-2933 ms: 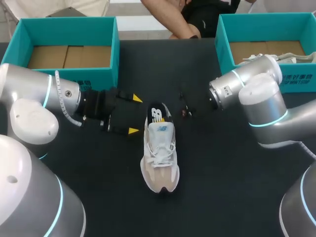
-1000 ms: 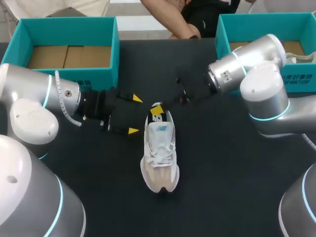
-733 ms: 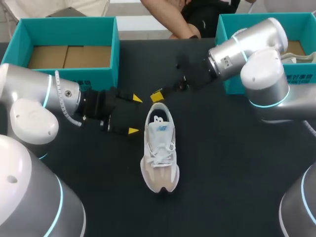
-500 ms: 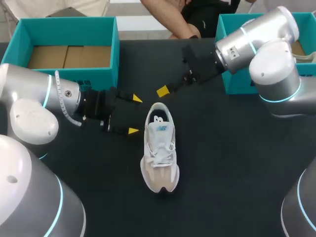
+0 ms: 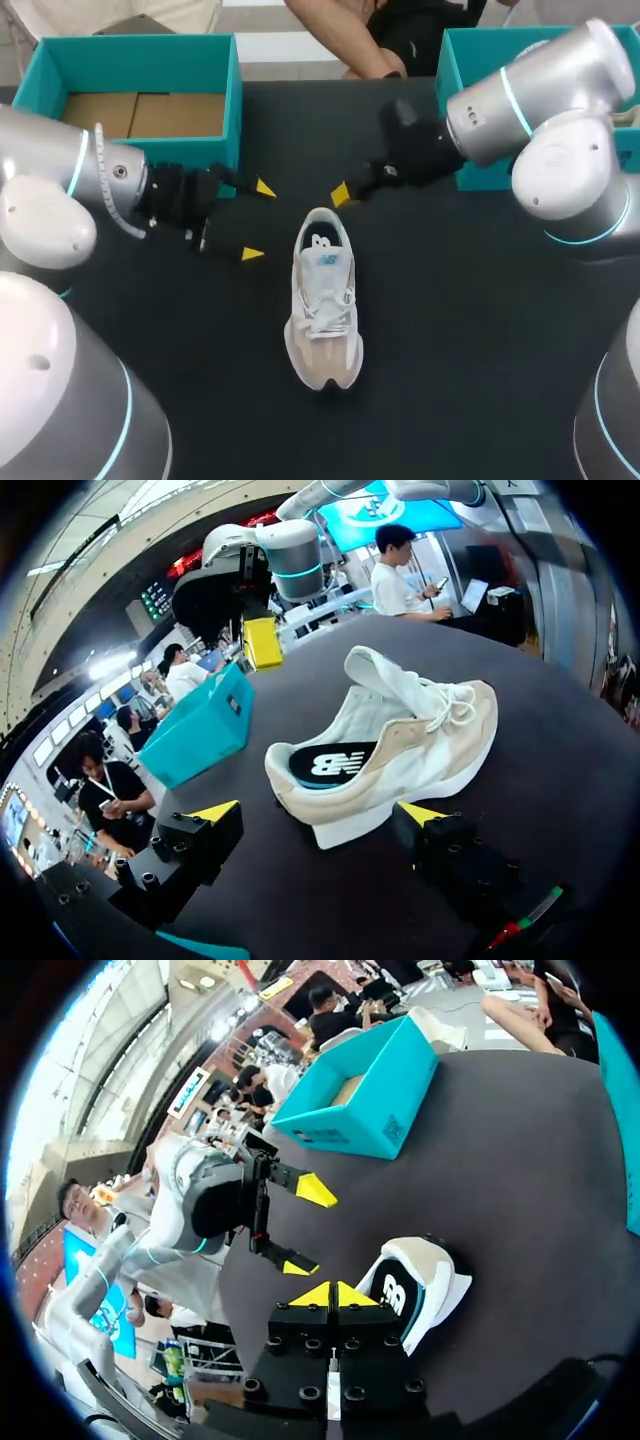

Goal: Take the shoe out of the shoebox, open the shoe tongue, remove and reinsert the insole, then place the shoe into the shoebox

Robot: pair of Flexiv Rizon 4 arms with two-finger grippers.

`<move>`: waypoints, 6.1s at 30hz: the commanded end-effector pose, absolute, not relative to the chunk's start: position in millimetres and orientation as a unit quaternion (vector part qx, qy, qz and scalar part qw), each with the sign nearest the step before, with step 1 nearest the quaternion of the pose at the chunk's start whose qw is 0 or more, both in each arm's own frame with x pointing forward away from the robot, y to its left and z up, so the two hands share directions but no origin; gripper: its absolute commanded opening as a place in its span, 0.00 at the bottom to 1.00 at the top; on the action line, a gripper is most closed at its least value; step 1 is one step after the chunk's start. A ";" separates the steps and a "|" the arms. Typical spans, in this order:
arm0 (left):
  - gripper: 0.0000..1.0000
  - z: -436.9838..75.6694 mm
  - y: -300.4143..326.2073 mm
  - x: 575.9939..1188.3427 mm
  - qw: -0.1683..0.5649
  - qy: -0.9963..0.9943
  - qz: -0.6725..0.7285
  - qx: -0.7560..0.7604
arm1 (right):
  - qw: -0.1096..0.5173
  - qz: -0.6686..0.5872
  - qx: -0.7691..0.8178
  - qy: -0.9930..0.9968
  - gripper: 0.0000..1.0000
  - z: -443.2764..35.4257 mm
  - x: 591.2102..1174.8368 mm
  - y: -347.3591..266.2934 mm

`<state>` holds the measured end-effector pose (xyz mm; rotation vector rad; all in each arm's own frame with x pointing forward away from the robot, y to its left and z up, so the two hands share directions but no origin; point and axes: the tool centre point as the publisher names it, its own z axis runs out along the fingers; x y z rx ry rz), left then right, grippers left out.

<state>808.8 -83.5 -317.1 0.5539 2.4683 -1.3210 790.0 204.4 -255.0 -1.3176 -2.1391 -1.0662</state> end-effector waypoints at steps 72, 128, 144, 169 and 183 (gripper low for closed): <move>1.00 -253.5 -6.5 837.0 0.145 0.874 -0.430 0.175 | -0.057 -0.089 -0.671 -0.734 0.00 -354.7 773.3 226.1; 1.00 -253.5 -6.5 837.0 0.145 0.874 -0.430 0.175 | 0.064 0.062 -0.695 -0.713 0.00 -348.5 745.9 227.4; 1.00 -253.5 -6.5 837.0 0.145 0.874 -0.430 0.175 | 0.083 0.064 -0.701 -0.705 1.00 -355.0 738.7 224.4; 1.00 -253.5 -6.5 837.0 0.145 0.874 -0.430 0.175 | 0.043 0.051 -0.695 -0.716 1.00 -323.5 743.2 225.7; 1.00 -253.5 -6.5 837.0 0.145 0.874 -0.430 0.175 | 0.021 0.047 -0.715 -0.697 0.32 -303.6 707.3 225.6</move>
